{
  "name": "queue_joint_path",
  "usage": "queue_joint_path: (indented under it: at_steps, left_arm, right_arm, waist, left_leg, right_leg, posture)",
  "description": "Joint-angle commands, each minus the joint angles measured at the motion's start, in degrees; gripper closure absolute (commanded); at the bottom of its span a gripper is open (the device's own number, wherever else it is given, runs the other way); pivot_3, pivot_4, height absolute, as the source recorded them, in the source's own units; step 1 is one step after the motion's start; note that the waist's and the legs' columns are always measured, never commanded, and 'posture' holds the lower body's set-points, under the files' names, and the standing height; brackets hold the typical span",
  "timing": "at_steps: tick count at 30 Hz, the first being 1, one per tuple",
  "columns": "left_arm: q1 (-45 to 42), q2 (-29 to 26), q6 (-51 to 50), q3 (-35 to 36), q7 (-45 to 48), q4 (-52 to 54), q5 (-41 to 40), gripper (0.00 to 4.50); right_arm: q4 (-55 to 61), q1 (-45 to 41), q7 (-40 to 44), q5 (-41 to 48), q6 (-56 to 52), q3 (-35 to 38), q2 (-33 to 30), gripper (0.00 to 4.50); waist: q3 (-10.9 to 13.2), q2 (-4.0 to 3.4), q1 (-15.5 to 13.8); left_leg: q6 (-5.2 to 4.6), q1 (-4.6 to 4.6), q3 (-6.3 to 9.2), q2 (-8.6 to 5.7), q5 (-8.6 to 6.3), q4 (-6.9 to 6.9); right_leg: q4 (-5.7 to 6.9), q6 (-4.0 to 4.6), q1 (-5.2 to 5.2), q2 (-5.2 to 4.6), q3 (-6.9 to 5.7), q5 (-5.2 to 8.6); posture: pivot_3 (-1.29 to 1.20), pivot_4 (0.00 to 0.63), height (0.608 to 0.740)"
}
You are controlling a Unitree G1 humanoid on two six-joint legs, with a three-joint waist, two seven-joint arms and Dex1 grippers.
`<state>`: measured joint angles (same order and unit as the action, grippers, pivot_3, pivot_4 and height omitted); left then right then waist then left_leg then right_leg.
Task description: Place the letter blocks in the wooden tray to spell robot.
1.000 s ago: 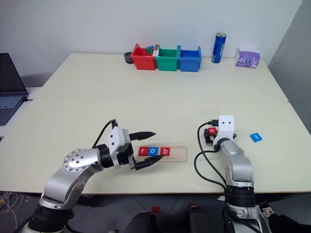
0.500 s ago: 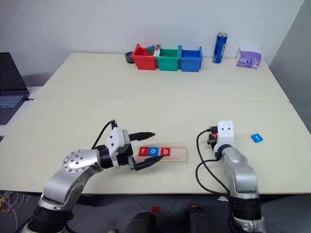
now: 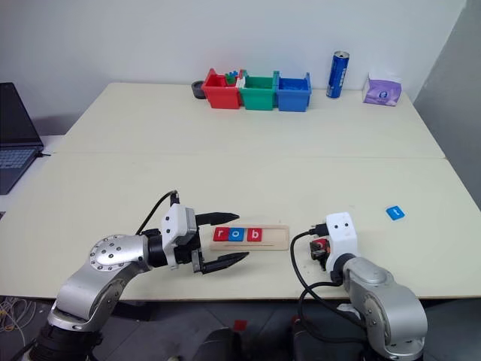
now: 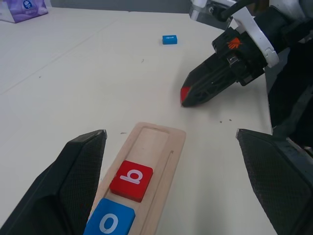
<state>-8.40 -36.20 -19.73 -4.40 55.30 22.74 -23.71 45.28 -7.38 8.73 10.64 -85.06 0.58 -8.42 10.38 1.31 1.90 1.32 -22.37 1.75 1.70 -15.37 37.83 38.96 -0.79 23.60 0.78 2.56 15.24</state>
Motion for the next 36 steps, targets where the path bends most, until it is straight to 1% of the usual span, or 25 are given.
queue_joint_path:
  at_steps: [1,5,6,7,9,11,13,14,15,16,18,21,25,30,36]
  left_arm:
    - [-0.76,0.02,0.15,0.08,-0.19,2.29,-0.71,0.0]
    - [-0.5,-0.17,0.22,0.31,-0.29,2.26,-0.71,0.0]
    - [-0.46,-0.19,0.24,0.36,-0.31,2.23,-0.7,0.0]
    - [-0.46,-0.18,0.25,0.38,-0.35,2.21,-0.68,0.0]
    - [-0.55,-0.13,0.36,0.42,-0.36,2.01,-0.64,0.0]
    - [-0.82,0.05,0.45,0.34,-0.41,1.72,-0.6,0.0]
    - [-0.98,0.2,0.5,0.2,-0.44,1.64,-0.58,0.0]
    - [-1.22,0.33,0.61,0.01,-0.38,1.34,-0.46,0.0]
    - [-1.42,0.41,0.73,-0.17,-0.28,1.06,-0.36,0.0]
    - [-1.68,0.48,0.85,-0.33,-0.13,0.73,-0.27,0.0]
    - [-2.21,0.53,1.04,-0.55,0.26,0.27,-0.27,0.0]
    - [-3.06,0.24,1.88,-1.33,1.52,-0.38,0.25,0.0]
    - [-3.83,-0.05,3.36,-2.42,2.88,-0.89,1.12,0.0]
    - [-4.49,-0.11,4.0,-2.72,3.85,-1.45,1.35,0.0]
    - [-4.52,-0.84,4.17,-2.19,4.73,-1.65,1.46,0.0]
  right_arm:
    - [-0.24,-0.56,0.99,1.63,-1.45,0.12,0.36,1.63]
    - [-0.56,-2.62,2.26,2.72,-1.36,0.97,-0.82,0.26]
    - [-0.55,-3.28,2.76,3.06,-1.34,1.46,-1.69,0.02]
    - [-0.61,-3.91,3.29,3.22,-0.87,1.68,-3.08,0.02]
    - [-0.93,-5.88,5.69,3.93,1.03,1.7,-7.84,0.02]
    - [-2.07,-8.29,10.23,5.52,4.55,1.59,-14.43,0.02]
    - [-3.69,-9.9,17.8,8.03,10.14,0.54,-22.44,0.02]
    - [-4.8,-9.58,24.53,8.42,16.65,-1.14,-28.59,0.02]
    - [-5.99,-8.88,30.35,8.96,22.32,-2.04,-33.32,0.02]
    - [-7.42,-8.15,35.03,9.69,26.97,-2.31,-36.56,0.02]
    - [-12.17,-6.96,42.26,10.77,36.02,-1.98,-39.99,0.02]
    - [-21.29,-6.05,48.1,6.06,51.11,-4.98,-42.69,0.02]
    - [-29.81,-7.25,52.67,5.11,61.36,-7.49,-40.5,0.02]
    - [-38.6,-9.83,55.21,1.11,71.1,-11.64,-37.78,0.02]
    - [-42.71,-10.13,57.06,-1.14,75.95,-13.25,-37.14,0.02]
  waist:
    - [0.0,0.0,0.0]
    - [0.0,0.0,0.01]
    - [0.0,0.0,0.01]
    - [0.0,0.0,0.01]
    - [0.02,-0.01,0.0]
    - [0.03,-0.01,-0.01]
    - [0.04,-0.02,-0.02]
    - [0.05,-0.02,-0.02]
    - [0.06,0.0,-0.09]
    - [0.07,0.0,-0.15]
    - [0.1,0.07,-0.12]
    - [0.12,0.1,-0.06]
    - [0.13,0.11,-0.05]
    - [0.13,0.1,-0.08]
    - [0.14,0.09,-0.24]
  left_leg:
    - [0.0,0.0,-0.01,0.0,0.0,-0.01]
    - [0.0,0.0,-0.03,-0.01,0.0,0.0]
    - [0.0,0.0,-0.03,-0.02,0.0,0.01]
    - [0.0,0.0,-0.03,-0.02,0.0,0.01]
    - [0.0,-0.01,-0.07,-0.04,0.0,0.01]
    - [0.0,-0.04,-0.16,-0.07,0.0,0.01]
    - [-0.01,-0.06,-0.19,-0.09,0.0,0.01]
    - [-0.01,-0.08,-0.2,-0.09,-0.01,0.01]
    - [-0.01,-0.09,-0.18,-0.09,-0.01,-0.01]
    - [-0.02,-0.11,-0.15,-0.1,-0.01,-0.02]
    - [-0.04,-0.12,-0.12,-0.05,-0.02,-0.02]
    - [-0.06,-0.12,-0.13,-0.04,-0.04,-0.02]
    - [-0.06,-0.08,-0.23,-0.04,-0.03,0.02]
    - [-0.05,-0.05,-0.22,-0.04,-0.03,0.06]
    - [-0.05,-0.06,-0.2,-0.04,-0.03,0.06]
  right_leg:
    - [-0.01,0.0,0.0,0.0,0.0,0.0]
    - [-0.02,-0.01,0.0,-0.01,0.0,0.0]
    - [-0.01,-0.01,0.0,-0.01,0.0,0.0]
    - [-0.01,-0.01,0.0,-0.02,0.0,0.0]
    - [-0.02,-0.01,0.01,-0.03,-0.03,0.0]
    - [-0.04,-0.02,0.05,-0.04,-0.05,-0.01]
    - [-0.06,-0.02,0.06,-0.05,-0.04,-0.01]
    - [-0.08,-0.02,0.08,-0.05,-0.05,-0.01]
    - [-0.1,-0.02,0.07,-0.05,-0.07,-0.01]
    - [-0.15,-0.03,0.05,-0.05,-0.1,-0.01]
    - [-0.24,-0.03,0.04,-0.02,-0.15,0.0]
    - [-0.23,-0.03,0.02,0.02,-0.12,0.0]
    - [-0.17,-0.04,0.02,0.0,-0.05,-0.01]
    - [-0.09,-0.04,0.02,0.0,-0.05,-0.02]
    - [-0.08,-0.03,0.02,-0.02,-0.06,-0.02]
  posture:
    - [0.0,0.15,0.74]
    - [0.0,0.15,0.74]
    - [0.0,0.15,0.74]
    - [0.0,0.15,0.74]
    - [0.0,0.15,0.74]
    - [0.0,0.15,0.74]
    - [0.0,0.15,0.74]
    - [0.0,0.15,0.74]
    - [0.0,0.15,0.74]
    - [0.0,0.15,0.74]
    - [0.0,0.15,0.74]
    - [0.0,0.15,0.74]
    - [0.0,0.15,0.74]
    - [0.0,0.15,0.74]
    - [0.0,0.15,0.74]
